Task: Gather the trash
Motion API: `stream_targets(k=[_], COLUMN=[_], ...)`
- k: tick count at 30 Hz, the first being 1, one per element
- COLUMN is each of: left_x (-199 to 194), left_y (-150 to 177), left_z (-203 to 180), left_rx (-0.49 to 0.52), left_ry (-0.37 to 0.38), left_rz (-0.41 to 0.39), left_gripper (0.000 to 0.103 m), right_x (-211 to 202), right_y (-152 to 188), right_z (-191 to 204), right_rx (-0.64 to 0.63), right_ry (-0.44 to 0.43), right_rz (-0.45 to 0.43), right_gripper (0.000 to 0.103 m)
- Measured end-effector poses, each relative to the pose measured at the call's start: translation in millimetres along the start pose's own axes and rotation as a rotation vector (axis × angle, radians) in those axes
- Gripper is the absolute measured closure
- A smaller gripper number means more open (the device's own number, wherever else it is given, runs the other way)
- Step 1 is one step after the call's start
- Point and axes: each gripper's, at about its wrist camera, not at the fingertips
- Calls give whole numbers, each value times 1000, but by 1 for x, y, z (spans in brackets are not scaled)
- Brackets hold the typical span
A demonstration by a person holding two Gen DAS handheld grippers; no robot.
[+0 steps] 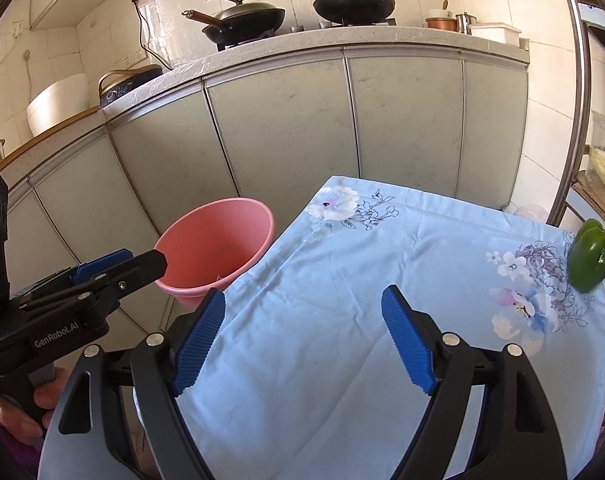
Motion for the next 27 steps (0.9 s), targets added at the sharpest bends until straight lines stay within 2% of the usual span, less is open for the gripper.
stream_targets(k=[11, 27], left_x=[-5, -8], left_y=[7, 10], left_z=[-14, -16], left_rx=[24, 37], left_ry=[-7, -63], left_rz=[7, -11], left_gripper=[45, 46], right_x=[-7, -2], right_y=[3, 5], right_z=[1, 5], right_rx=[2, -21], right_ry=[35, 84], right_rz=[-19, -11], right_gripper=[22, 22])
Point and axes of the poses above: each gripper's, at about its wrist camera, not at the fingertips, and x roughly the way its jaws point, z to its left, y to its underside, and after that the axes turned 4 degrees about -x, right-handed
